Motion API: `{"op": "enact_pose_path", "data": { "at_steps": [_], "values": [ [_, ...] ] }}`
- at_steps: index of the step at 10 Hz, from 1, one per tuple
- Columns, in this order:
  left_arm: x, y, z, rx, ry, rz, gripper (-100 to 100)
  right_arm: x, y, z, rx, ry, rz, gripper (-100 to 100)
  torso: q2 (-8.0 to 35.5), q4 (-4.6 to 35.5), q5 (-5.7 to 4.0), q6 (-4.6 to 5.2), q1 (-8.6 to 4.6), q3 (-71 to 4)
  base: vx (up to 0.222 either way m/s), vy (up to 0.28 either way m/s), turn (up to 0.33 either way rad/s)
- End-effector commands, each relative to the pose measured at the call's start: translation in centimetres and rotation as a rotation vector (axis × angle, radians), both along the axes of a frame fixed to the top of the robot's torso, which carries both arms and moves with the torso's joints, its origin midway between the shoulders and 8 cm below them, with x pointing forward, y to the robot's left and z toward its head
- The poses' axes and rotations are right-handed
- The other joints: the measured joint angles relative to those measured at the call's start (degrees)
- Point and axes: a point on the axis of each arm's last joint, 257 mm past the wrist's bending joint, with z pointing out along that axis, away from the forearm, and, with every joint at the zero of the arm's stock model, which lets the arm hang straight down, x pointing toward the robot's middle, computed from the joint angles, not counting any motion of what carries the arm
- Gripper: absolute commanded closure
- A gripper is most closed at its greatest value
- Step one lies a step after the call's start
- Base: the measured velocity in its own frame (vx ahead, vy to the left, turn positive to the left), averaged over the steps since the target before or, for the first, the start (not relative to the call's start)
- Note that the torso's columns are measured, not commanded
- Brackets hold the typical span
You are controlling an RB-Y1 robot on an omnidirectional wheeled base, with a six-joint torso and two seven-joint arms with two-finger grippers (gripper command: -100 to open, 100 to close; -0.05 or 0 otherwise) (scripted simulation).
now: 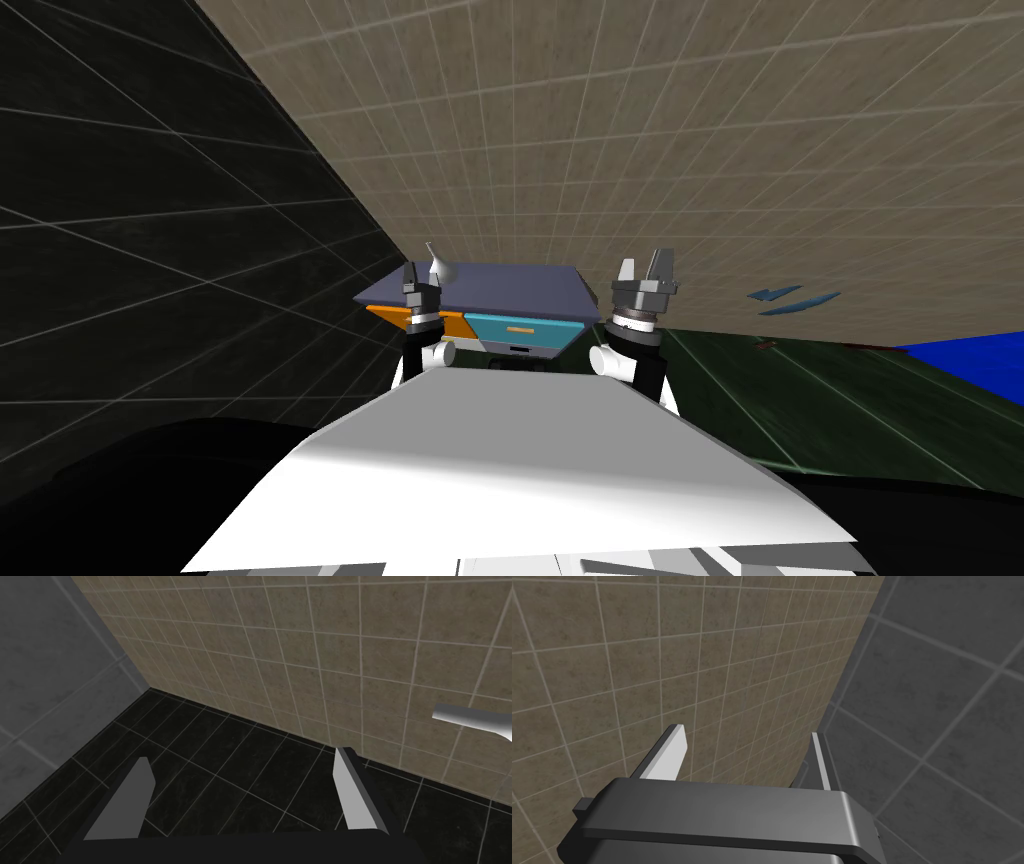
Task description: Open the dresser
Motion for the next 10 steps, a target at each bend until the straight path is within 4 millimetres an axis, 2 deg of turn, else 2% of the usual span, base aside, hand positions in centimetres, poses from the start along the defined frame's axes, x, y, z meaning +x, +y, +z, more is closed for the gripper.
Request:
{"op": "enact_pose_path", "data": {
  "at_steps": [1,9,10],
  "values": [
    [0.00,0.00,0.00,0.000,0.000,0.000,0,0.00,0.00,0.00,0.000,0.000,0.000,0,2.3,2.3,0.00,0.00,0.00,-4.7,0.000,0.000,0.000],
    [-0.01,0.00,0.02,0.000,0.000,0.000,0,-0.01,0.00,0.02,0.000,0.000,0.000,0,35.4,35.4,0.00,0.00,0.00,-70.7,0.000,0.000,0.000],
    [0.36,-0.35,-0.25,0.032,0.012,-0.017,-100,-0.01,0.00,0.02,0.000,0.000,0.000,0,39.6,39.6,0.00,0.00,0.00,-79.2,-0.001,-0.005,0.001]
  ]
}}
